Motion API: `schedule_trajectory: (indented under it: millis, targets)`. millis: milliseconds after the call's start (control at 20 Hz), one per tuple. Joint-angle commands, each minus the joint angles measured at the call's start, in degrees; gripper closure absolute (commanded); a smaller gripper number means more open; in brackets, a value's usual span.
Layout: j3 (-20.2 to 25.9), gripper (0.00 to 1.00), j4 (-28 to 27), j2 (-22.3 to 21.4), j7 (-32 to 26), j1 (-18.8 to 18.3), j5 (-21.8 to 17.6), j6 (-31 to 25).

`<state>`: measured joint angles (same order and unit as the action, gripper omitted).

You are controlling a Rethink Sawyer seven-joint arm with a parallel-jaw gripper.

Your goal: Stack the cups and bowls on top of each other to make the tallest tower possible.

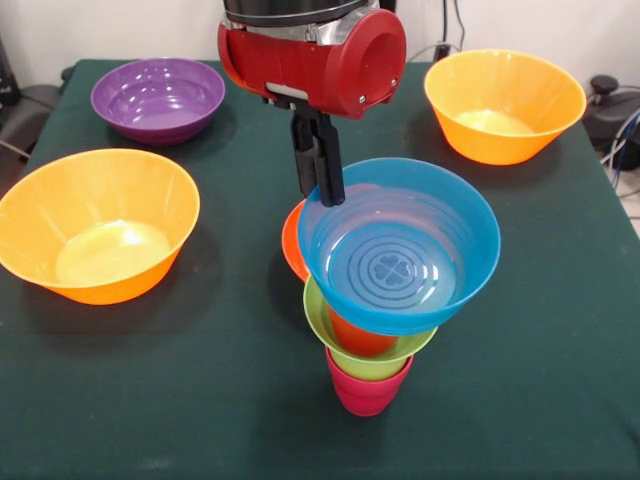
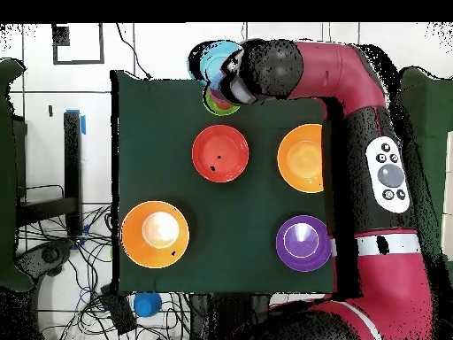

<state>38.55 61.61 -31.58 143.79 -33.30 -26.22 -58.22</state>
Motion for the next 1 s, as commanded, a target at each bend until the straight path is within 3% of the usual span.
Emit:
schedule_trajectory:
  millis: [50,1000]
  targets:
    - [-3.2,1.00,2.5,-1.1,-12.0,1.0,-2.9,-3.9]
    - [-3.7,1.00,5.4,-1.9,-11.4,0.6,-3.2,-1.7]
